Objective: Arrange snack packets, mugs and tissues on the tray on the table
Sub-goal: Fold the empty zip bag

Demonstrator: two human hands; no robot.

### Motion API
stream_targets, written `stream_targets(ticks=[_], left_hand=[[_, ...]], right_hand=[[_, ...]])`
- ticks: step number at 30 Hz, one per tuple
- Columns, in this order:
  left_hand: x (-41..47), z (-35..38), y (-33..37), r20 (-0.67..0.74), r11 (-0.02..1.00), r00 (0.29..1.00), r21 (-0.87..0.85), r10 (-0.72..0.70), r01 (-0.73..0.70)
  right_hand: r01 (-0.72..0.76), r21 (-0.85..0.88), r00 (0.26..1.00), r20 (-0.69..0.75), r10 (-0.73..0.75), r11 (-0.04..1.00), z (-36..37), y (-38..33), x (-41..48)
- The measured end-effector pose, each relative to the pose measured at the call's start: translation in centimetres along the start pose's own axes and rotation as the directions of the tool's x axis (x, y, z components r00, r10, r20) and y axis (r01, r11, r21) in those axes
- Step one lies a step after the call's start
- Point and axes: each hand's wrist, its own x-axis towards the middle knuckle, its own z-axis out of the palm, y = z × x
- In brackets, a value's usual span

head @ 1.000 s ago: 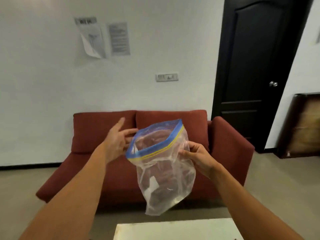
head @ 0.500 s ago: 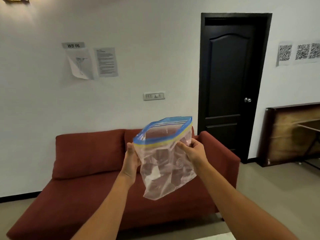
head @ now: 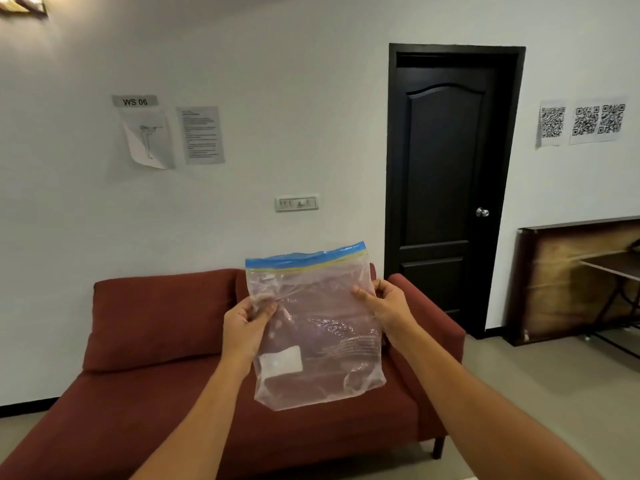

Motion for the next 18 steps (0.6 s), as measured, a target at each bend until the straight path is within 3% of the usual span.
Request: stream_targets(ticks=[4,7,10,14,18], left_hand=[[0.1,0.5,0.9,0.010,0.999,1.000,-0.048,0.019,-0.019],[0.0,0.3,1.2,0.042,0.999,0.998,-0.004,0.041,-0.041],[-0.3,-0.4,1.1,0.157,0.997,0.986,0.062,-0.051,0.042],[-0.9,-1.0,0.6,0.231,0.979,0.957,0.146,-0.176,0.145],[-1.1,-1.1,0.8,0.170,0.987,0.979,0.128,-0.116,0.095]], right_hand=[[-0.197,-0.013,0.921,0.340,0.190,0.980,-1.9,0.3,0.0],[-0.139,-0.068,0.956,0.250,0.152,0.988,-2.1,1.1,0.0],[-0.056,-0.004,0.988,0.144,0.056,0.998,-1.6,1.4,0.3],[0.050,-0.058,0.983,0.182,-0.039,0.997,-1.3,1.6,0.3],[0.077,-0.102,0.960,0.275,-0.046,0.992,-1.4,1.6,0.2]])
